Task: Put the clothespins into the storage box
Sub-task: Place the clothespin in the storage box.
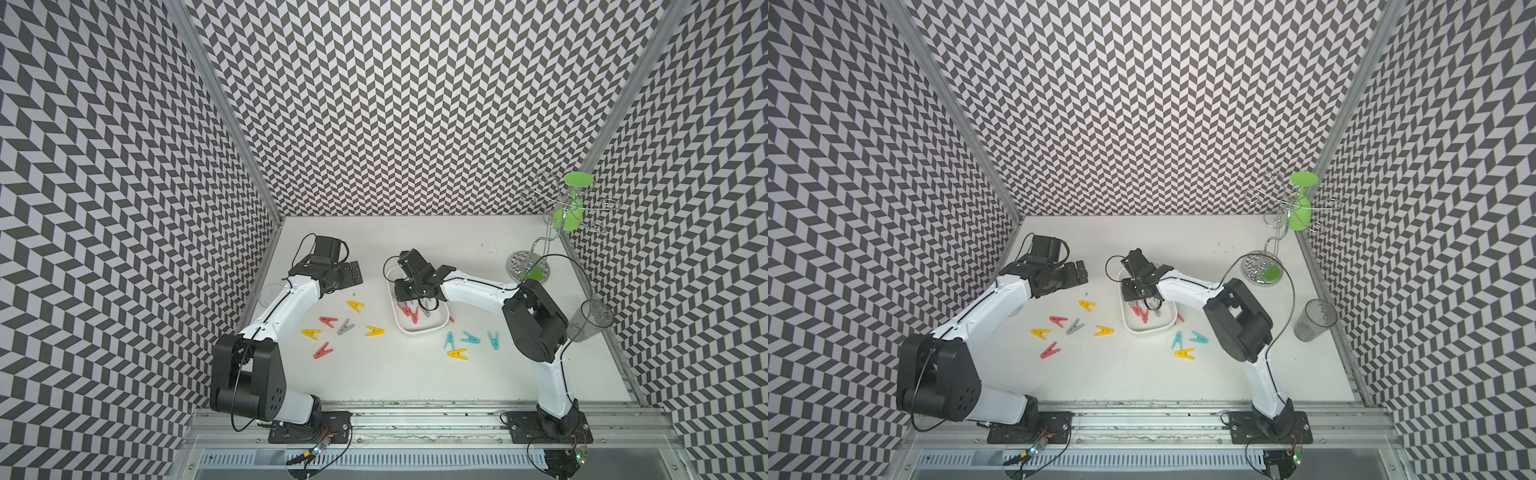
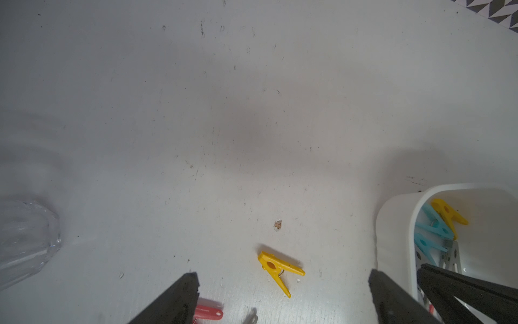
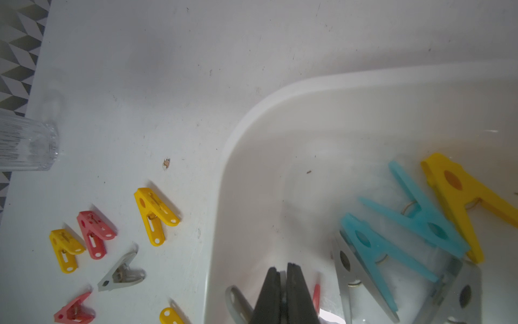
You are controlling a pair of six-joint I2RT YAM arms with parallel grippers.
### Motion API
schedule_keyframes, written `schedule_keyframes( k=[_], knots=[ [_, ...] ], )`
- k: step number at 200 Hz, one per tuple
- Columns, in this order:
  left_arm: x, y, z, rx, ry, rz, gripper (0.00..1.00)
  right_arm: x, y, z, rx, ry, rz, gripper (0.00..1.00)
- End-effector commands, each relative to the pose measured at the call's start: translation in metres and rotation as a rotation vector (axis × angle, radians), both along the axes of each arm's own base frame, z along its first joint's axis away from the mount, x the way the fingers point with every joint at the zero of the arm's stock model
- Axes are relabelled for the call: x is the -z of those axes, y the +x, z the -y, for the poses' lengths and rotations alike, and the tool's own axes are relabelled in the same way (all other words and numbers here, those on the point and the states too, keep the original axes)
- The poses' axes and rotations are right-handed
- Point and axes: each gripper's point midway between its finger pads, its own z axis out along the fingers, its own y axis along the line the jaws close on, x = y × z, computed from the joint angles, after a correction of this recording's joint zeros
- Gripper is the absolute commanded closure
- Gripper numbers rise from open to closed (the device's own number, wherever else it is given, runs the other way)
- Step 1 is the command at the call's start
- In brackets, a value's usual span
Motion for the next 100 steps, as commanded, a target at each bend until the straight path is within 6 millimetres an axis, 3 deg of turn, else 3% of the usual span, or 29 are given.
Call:
schedule_keyframes(
  k=[1,100],
  knots=[
    [-0.008,-0.002,-0.001,0.006,0.012,0.021,0.01,-0.004,0.018,-0.007,0.031,0.028,0.054,0.91],
    [-0.003,-0.004,-0.003,-0.001,0.01,0.013,0.01,0.014,0.031,0.002,0.039,-0.047,0.076,0.87]
  ],
)
